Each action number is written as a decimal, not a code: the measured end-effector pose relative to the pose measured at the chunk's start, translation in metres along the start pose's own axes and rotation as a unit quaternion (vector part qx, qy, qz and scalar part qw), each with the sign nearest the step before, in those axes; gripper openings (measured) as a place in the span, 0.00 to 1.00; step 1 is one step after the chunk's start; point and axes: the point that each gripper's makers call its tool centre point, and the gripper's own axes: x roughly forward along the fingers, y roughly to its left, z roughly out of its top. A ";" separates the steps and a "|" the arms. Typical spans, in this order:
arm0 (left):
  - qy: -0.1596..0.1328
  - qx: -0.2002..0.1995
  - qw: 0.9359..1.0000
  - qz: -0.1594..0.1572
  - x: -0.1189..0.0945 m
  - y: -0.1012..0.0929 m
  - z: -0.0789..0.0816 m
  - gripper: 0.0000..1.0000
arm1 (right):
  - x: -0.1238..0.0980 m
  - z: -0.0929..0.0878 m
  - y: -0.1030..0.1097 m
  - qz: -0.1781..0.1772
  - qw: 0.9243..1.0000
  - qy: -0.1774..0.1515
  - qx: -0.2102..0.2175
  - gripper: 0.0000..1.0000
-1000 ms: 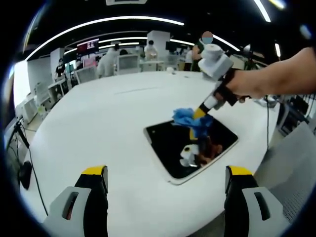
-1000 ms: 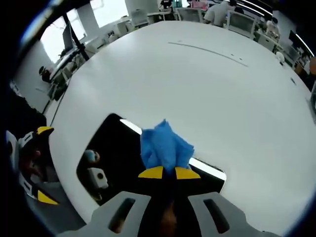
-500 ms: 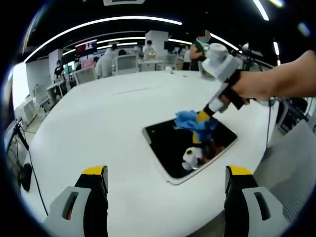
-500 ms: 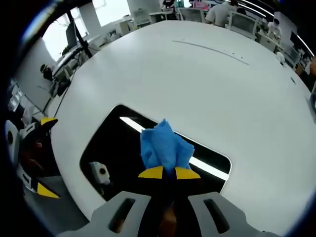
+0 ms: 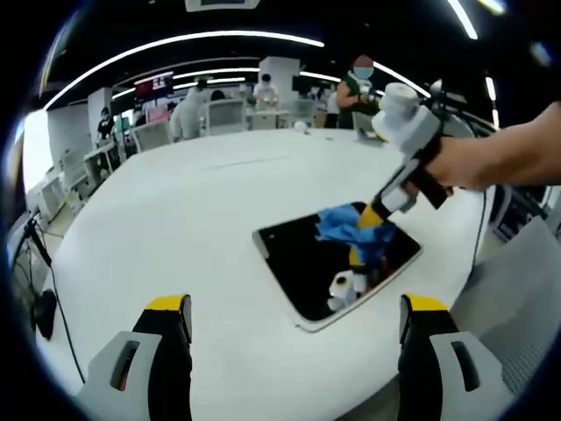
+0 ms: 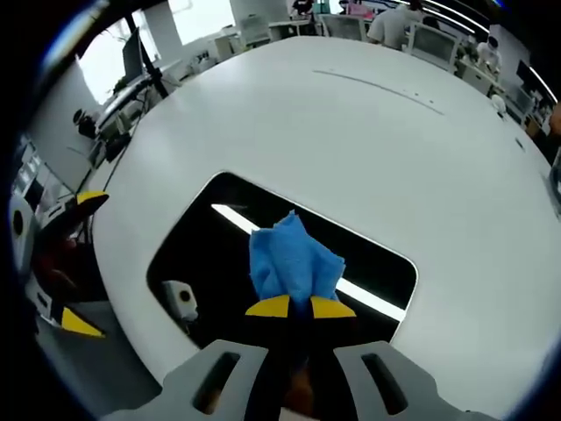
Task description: Wipe the mirror surface with the cleaning cloth until all visible marks leave the cleaned area.
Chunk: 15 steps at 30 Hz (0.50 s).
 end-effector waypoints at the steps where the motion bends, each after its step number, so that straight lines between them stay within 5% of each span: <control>1: 0.000 0.000 1.000 0.000 0.000 0.000 0.000 0.99 | -0.001 -0.001 0.001 0.000 1.000 0.000 0.001 0.01; 15: 0.001 0.000 1.000 0.005 -0.002 0.001 0.000 0.99 | -0.006 -0.008 0.006 0.002 1.000 0.000 0.002 0.01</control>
